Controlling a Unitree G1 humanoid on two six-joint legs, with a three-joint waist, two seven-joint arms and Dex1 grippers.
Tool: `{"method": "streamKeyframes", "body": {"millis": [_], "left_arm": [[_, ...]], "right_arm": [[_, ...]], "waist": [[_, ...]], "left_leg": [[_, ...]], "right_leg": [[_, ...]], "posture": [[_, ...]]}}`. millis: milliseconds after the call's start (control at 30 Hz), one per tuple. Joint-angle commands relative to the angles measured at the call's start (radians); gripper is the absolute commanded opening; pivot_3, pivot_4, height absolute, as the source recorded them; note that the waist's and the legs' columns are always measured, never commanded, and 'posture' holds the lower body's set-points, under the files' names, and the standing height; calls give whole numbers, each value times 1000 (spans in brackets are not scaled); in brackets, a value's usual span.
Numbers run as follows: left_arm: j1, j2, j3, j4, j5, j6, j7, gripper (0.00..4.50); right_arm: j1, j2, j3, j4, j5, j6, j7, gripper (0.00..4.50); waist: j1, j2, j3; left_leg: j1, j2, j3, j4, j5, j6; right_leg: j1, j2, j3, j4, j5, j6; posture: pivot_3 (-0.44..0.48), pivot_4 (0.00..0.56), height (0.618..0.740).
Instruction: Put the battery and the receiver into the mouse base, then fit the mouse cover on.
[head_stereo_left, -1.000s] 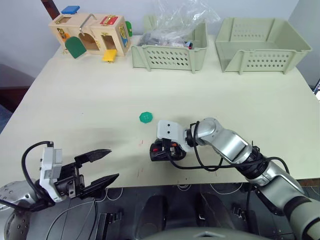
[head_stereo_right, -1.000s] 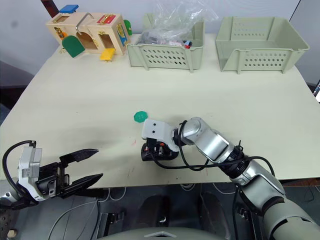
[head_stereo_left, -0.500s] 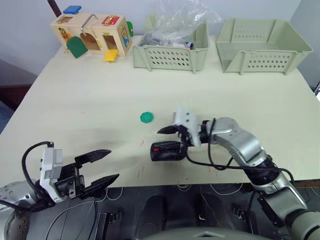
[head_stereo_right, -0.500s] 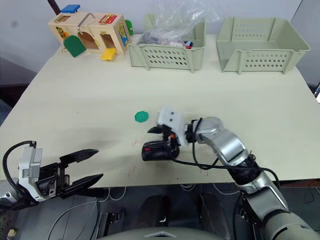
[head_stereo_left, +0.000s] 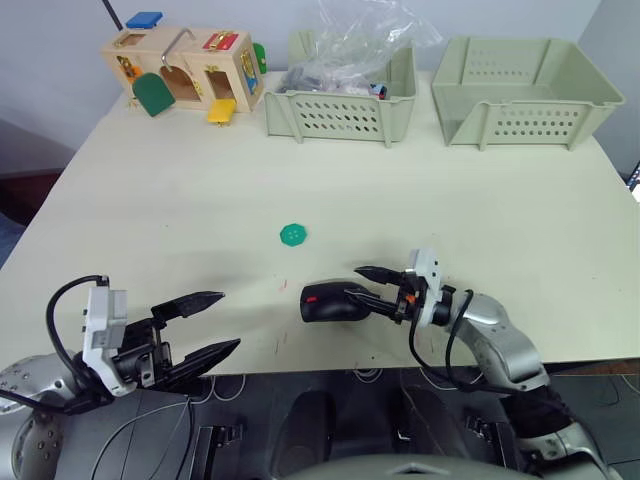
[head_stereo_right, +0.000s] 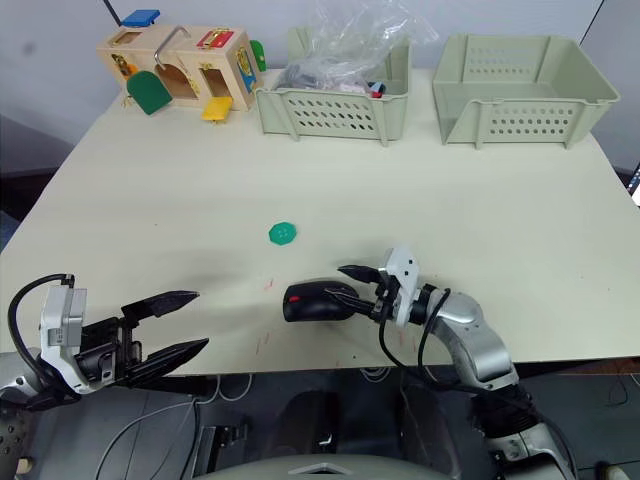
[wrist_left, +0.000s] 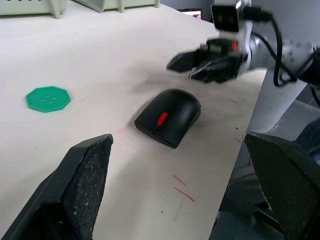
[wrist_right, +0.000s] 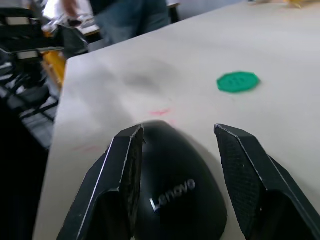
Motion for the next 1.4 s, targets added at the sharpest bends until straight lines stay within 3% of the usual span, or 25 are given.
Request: {"method": "streamKeyframes", "body": {"millis": [33, 233, 367, 533, 700, 833, 933, 967, 1000, 1033, 1200, 1400], "left_arm": [[-7, 15, 5, -15, -13, 7, 0, 4500], [-12, 15, 9, -16, -10, 15, 3, 4500], [-10, 18, 9, -15, -2, 21, 12, 4500], [-26, -19, 32, -14, -48, 71, 93, 4500], [-15, -70, 60, -32, -59, 105, 220, 4500], [9, -89, 69, -51, -69, 131, 275, 4500], [69, -118, 95, -56, -42, 126, 326, 4500], [92, -124, 103, -57, -32, 126, 336, 4500], [114, -130, 109, -59, -22, 122, 344, 4500], [133, -136, 114, -58, -10, 115, 354, 4500], [180, -158, 124, -42, 13, 87, 366, 4500], [179, -161, 118, -42, 16, 93, 390, 4500]], "right_arm": [[-16, 17, 25, 2, -30, -81, -7, 2377], [-37, -12, 124, 128, -165, -222, 18, 2377], [-27, -8, 122, 205, -161, -241, 20, 2377], [-23, 1, 8, -11, 2, -166, -17, 2377], [18, -136, -82, -228, 95, -11, -19, 2377], [63, -230, -154, -288, 129, 40, -29, 2377], [169, -351, -330, -319, 186, 60, -1, 2984], [213, -390, -384, -311, 183, 44, 13, 3635], [258, -422, -431, -302, 189, 40, 29, 3842], [300, -447, -467, -294, 188, 27, 43, 4368], [456, -482, -589, -270, 203, -8, 85, 4474], [507, -474, -616, -267, 201, -25, 93, 4474]], "waist": [[-1, 0, 0], [-1, 0, 0], [-2, -1, -1], [2, 0, 0], [4, 0, 0], [2, -2, -1], [4, -2, 0], [5, -1, 0], [8, -2, 0], [10, -3, -1], [13, -7, -2], [14, -7, -2]], "left_leg": [[0, 0, 0, 0, 0, 0], [0, 0, 0, 0, 0, 0], [2, 0, 0, 0, 0, 0], [3, 1, 0, 0, 0, 0], [1, 0, 0, 0, 1, -1], [1, 0, 0, 0, 1, -1], [1, 0, 0, 0, 1, -1], [1, 0, 1, 0, 0, -1], [1, -1, 1, 0, 0, -1], [0, -1, 2, 0, 0, -1], [2, -1, 1, 0, 0, -1], [2, -1, 2, 0, 0, -1]], "right_leg": [[0, 0, 0, 0, 0, 0], [0, 0, 0, 0, 0, 0], [1, 1, 0, 1, 0, 0], [2, 1, 0, 1, 0, 0], [2, -1, 0, 0, 0, 0], [2, -1, -1, 0, 0, 0], [2, 0, 0, 0, 0, 0], [2, -1, 1, -2, 0, 0], [2, -2, 1, -2, 0, 0], [2, -2, 1, -3, 0, 0], [2, -1, 1, -2, -4, 2], [2, -1, 2, -2, -5, 2]], "posture": [[0, 150, 740], [0, 150, 740], [0, 150, 740], [0, 150, 740], [0, 150, 740], [0, 150, 740], [0, 150, 740], [0, 150, 740], [0, 150, 740], [0, 150, 740], [0, 150, 740], [0, 150, 740]]}}
